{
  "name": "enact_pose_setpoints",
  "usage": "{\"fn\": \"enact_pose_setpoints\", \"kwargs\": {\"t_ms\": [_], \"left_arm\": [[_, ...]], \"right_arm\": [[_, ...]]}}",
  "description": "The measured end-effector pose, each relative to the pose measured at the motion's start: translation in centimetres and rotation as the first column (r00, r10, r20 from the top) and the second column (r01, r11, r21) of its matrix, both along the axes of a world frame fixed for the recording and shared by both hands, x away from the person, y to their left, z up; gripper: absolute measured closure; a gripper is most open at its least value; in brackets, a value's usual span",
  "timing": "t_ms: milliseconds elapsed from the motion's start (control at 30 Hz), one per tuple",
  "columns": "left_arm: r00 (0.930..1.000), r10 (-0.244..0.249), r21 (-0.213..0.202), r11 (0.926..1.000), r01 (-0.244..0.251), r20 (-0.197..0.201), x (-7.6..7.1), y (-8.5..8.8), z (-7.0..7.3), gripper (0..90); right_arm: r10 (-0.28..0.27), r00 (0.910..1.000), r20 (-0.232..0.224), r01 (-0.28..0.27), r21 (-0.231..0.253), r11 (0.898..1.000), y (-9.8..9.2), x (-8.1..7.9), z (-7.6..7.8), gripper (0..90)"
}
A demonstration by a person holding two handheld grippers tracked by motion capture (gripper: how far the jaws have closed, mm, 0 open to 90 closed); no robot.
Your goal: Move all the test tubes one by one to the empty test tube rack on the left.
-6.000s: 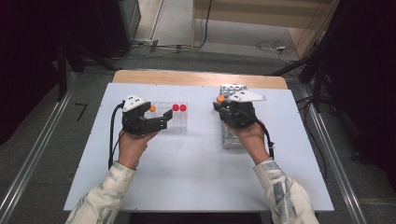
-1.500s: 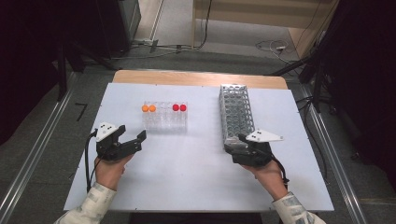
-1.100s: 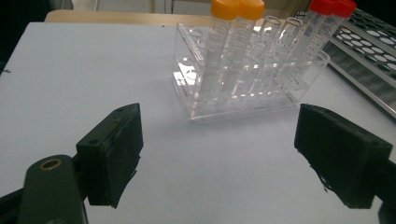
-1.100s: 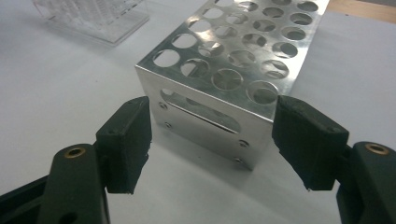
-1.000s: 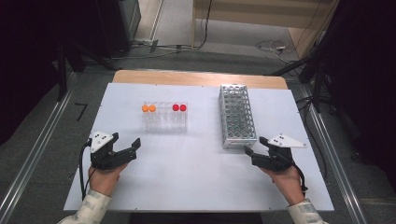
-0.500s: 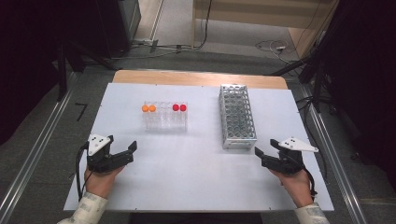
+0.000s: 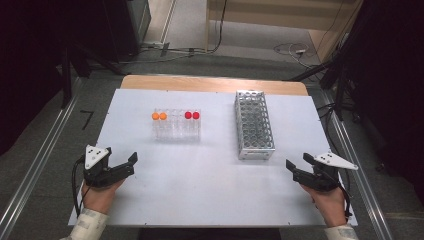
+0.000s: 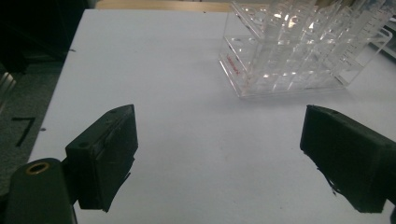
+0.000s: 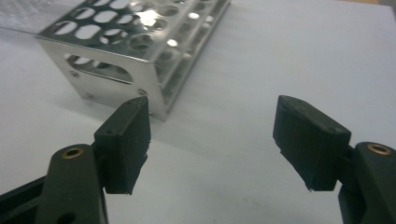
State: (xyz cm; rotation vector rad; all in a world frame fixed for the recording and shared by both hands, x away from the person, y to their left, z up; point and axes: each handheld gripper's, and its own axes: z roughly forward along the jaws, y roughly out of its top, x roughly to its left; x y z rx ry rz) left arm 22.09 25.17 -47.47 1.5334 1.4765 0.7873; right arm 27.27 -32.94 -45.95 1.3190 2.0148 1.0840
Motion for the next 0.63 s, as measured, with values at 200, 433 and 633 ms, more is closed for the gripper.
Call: {"fn": "enact_pose_setpoints", "kwargs": {"t_ms": [200,433,633], "left_arm": [[0.9994,0.032,0.002,0.9995,-0.032,-0.01,-0.2,0.9,-0.3,11.8],[0.9955,0.054,-0.057,0.9967,-0.058,-0.079,0.6,1.9,-1.2,11.8],[0.9949,0.051,-0.048,0.9973,-0.055,-0.088,0.7,1.7,-1.5,11.8]], "right_arm": [[-0.075,0.9971,-0.01,0.075,-0.007,0.997,-2.1,-0.4,-0.4,26.1],[-0.142,0.9893,-0.036,0.141,-0.029,0.99,-3.4,-0.1,-1.4,26.2],[-0.18,0.9826,-0.045,0.18,-0.009,0.984,-4.2,-0.1,-1.5,26.2]]}}
